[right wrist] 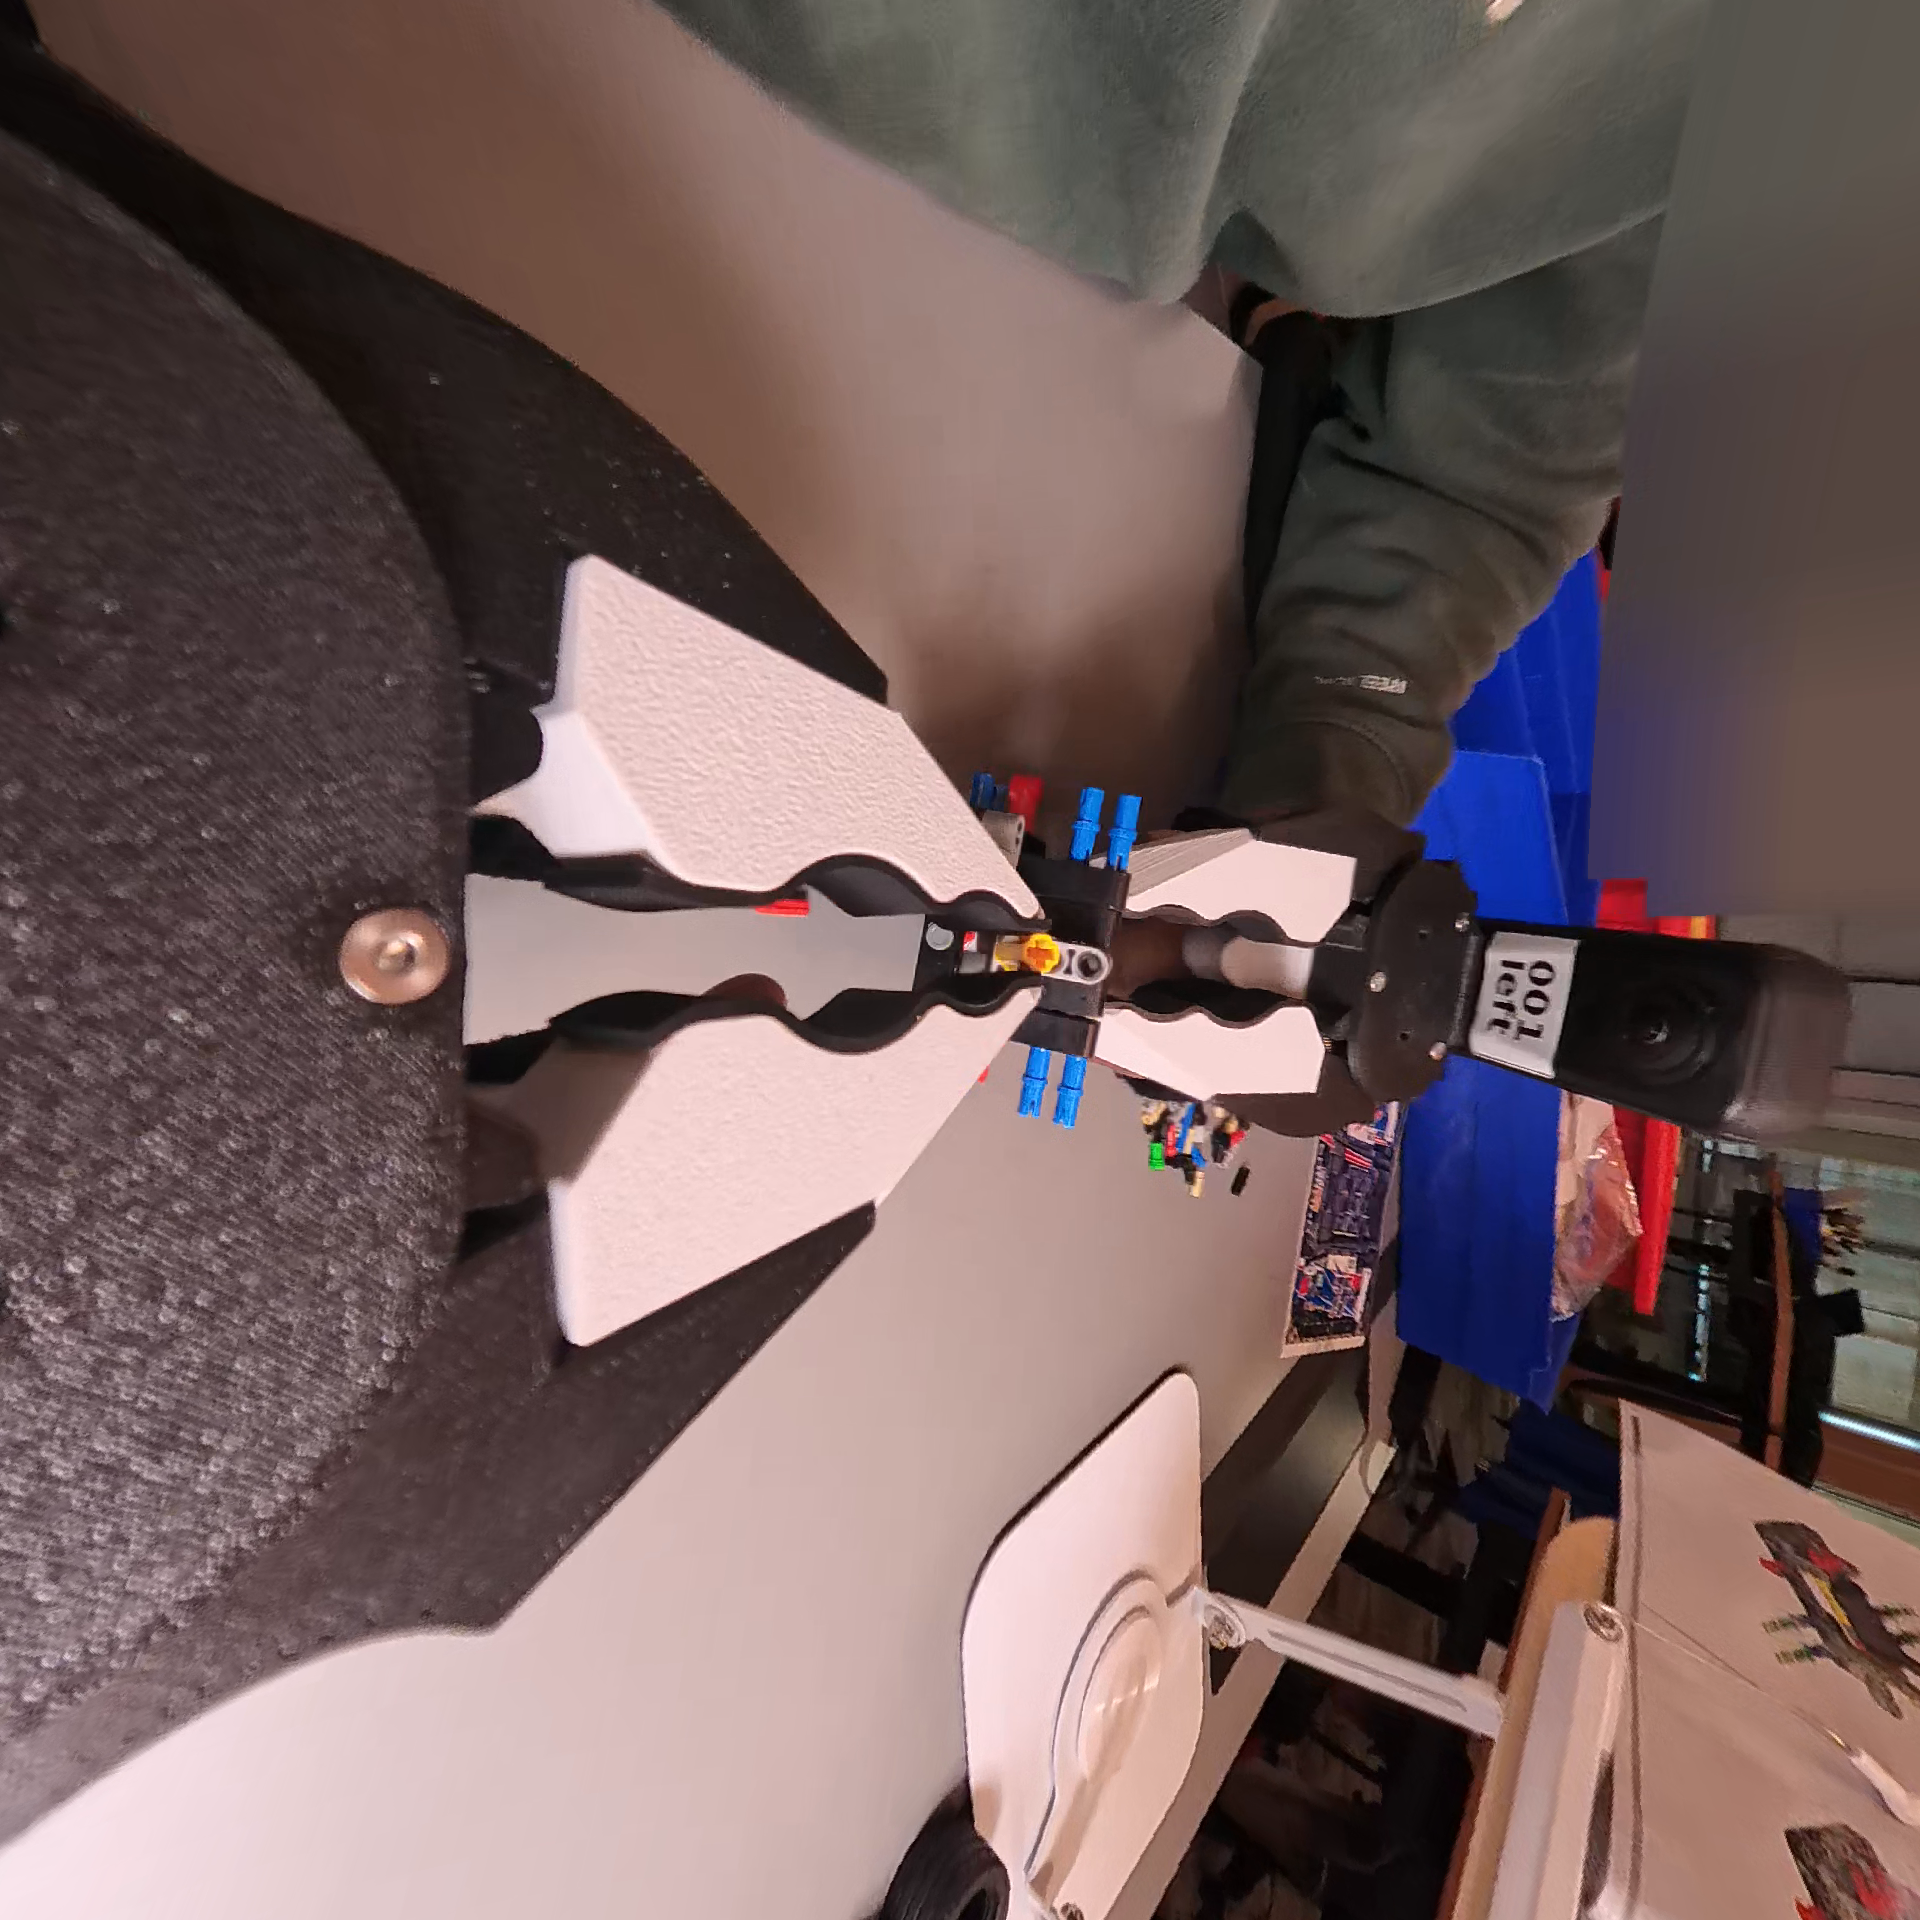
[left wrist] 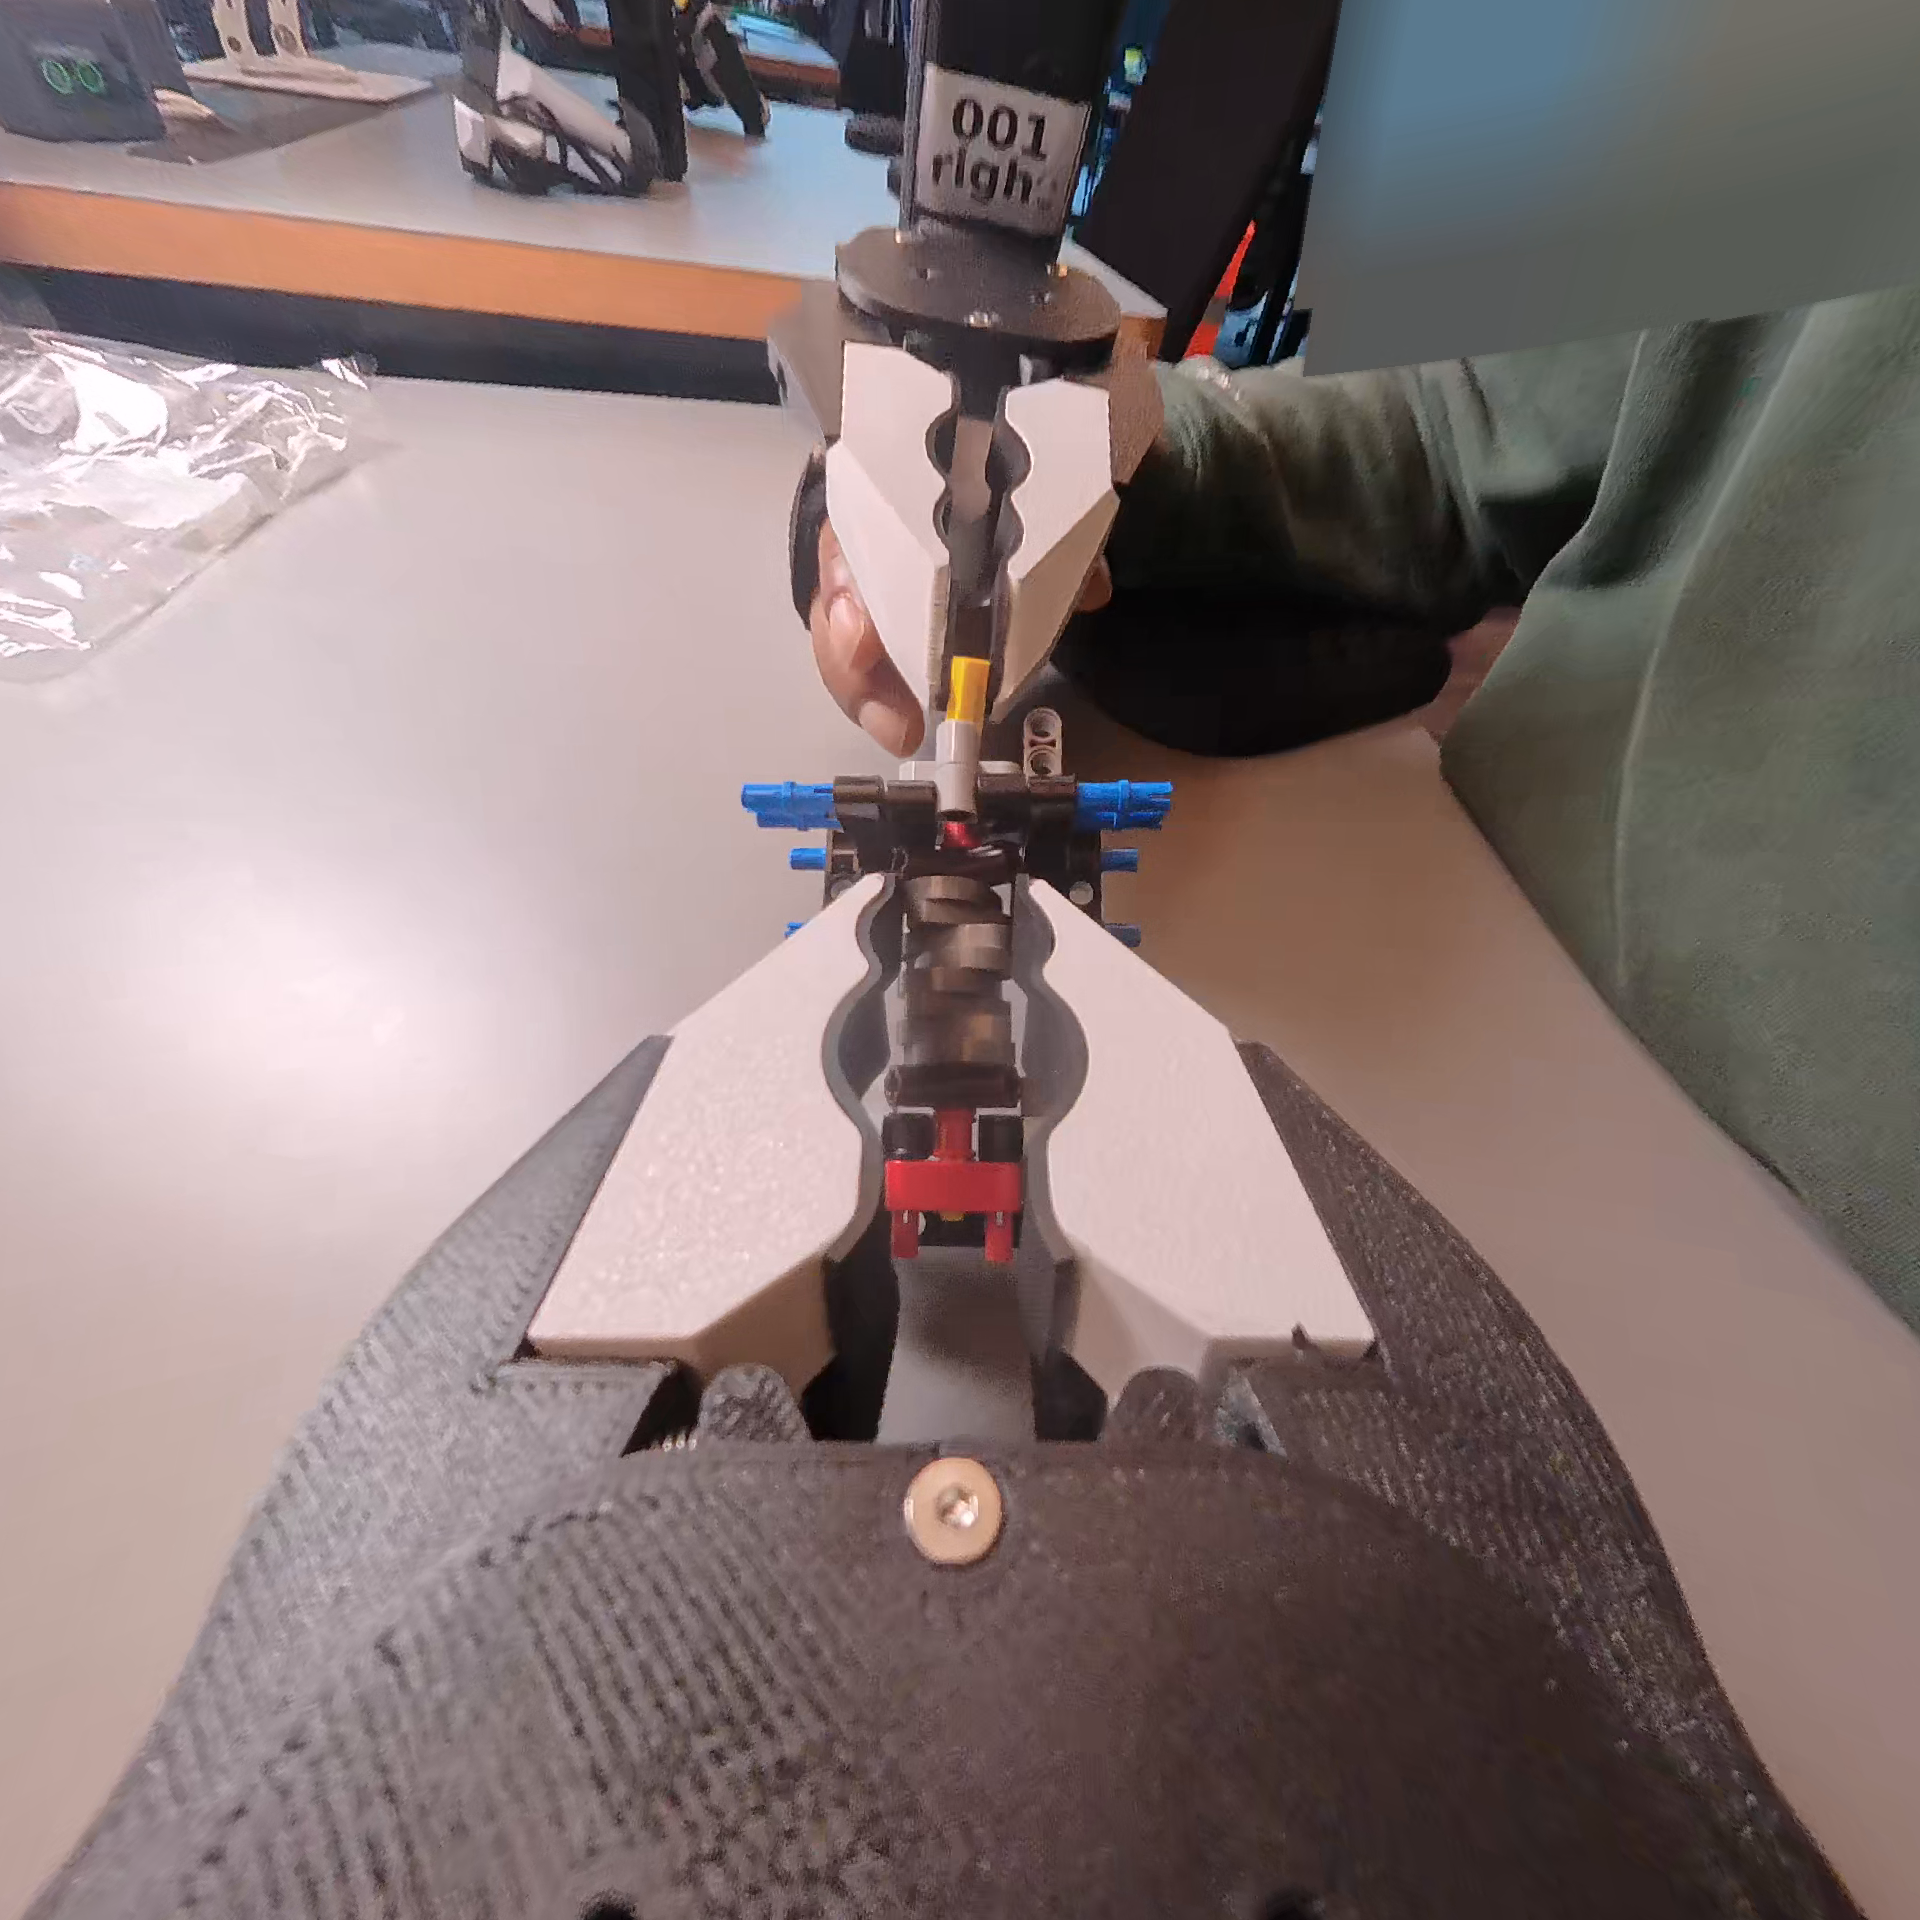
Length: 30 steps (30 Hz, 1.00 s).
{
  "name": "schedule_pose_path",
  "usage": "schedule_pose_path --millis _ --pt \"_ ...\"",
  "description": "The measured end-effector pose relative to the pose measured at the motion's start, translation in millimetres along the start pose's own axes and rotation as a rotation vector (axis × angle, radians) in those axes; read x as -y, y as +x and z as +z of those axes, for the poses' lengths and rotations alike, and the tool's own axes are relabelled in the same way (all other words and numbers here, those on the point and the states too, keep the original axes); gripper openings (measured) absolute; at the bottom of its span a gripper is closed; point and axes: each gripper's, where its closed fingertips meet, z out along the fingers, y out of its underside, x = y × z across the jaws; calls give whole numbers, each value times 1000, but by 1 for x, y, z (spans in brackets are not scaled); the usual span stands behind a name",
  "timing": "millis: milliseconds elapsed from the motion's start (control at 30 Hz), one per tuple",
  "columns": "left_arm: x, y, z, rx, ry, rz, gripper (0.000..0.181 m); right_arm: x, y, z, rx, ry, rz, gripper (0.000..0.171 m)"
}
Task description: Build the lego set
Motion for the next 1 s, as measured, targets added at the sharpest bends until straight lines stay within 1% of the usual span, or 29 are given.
schedule_pose_path --millis 133,200,500,733,1000 --pt "13 1 -2 -14 104 -49 19 14 3 -4 2 90 55 5" --pt "17 1 -1 -17 129 -70 18 18 4 -5 4 113 75 5" --pt "20 -1 -2 -5 156 -81 19 21 7 -6 21 154 152 5" --pt "26 0 -4 16 205 -57 19 29 6 -7 16 180 136 5" --pt "30 7 -3 -12 200 -64 18 35 3 -8 17 198 116 5"
